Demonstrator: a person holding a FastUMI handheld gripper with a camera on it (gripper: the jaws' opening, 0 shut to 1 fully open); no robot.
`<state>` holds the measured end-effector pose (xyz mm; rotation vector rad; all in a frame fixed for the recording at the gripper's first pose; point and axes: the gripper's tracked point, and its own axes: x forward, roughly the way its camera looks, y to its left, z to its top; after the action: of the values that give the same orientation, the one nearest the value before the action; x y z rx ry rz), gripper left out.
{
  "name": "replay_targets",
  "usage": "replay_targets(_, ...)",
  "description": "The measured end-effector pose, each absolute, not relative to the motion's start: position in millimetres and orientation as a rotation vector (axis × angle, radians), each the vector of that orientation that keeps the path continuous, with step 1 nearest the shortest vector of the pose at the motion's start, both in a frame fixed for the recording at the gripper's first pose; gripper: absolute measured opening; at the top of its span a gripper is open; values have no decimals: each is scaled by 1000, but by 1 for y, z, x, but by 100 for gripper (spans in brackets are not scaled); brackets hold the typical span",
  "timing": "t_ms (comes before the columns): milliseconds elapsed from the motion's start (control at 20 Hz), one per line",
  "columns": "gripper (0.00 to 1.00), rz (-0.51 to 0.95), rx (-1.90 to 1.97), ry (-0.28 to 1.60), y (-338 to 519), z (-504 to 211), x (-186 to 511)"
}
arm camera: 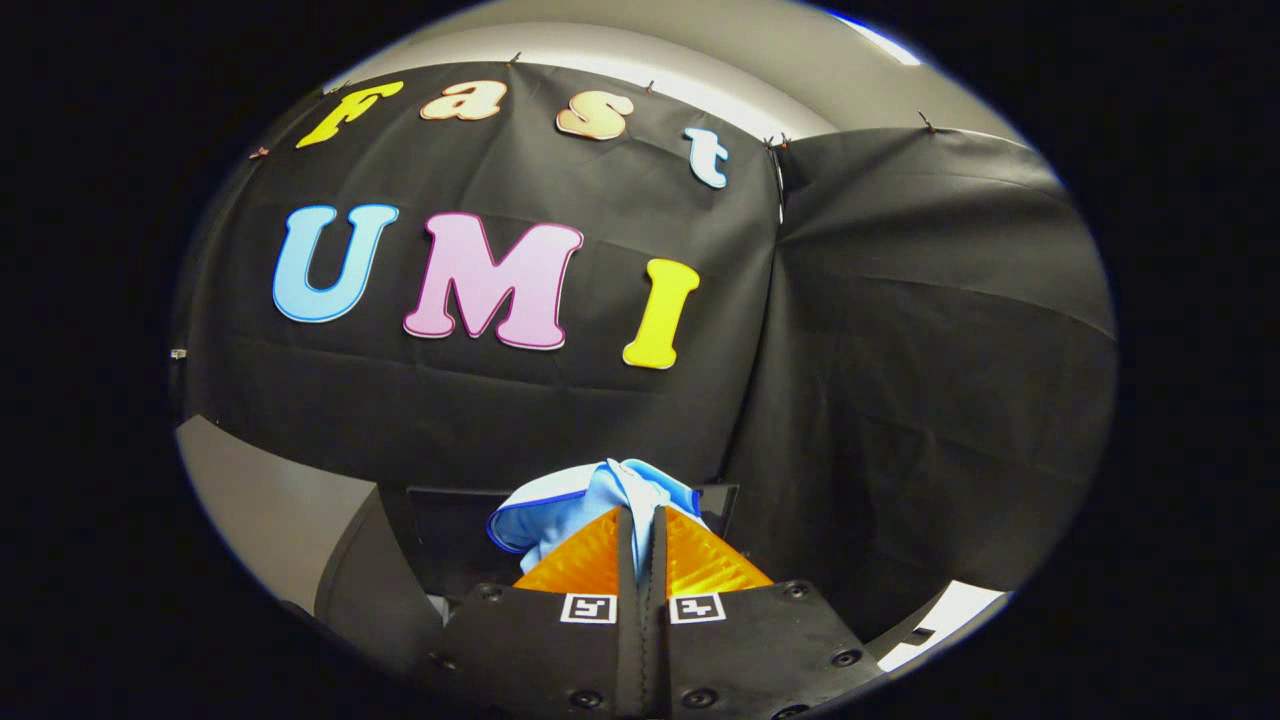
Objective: Put the clothes into the washing machine and then close the washing machine lid.
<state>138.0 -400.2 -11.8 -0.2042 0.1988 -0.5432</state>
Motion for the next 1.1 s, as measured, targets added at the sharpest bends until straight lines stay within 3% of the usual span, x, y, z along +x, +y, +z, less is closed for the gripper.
replay_targets(550,5,-588,-66,498,-414,-153,143)
replay_targets(1000,5,-595,21,874,-440,-306,109)
replay_targets(1100,42,-586,-8,892,-439,-313,108)
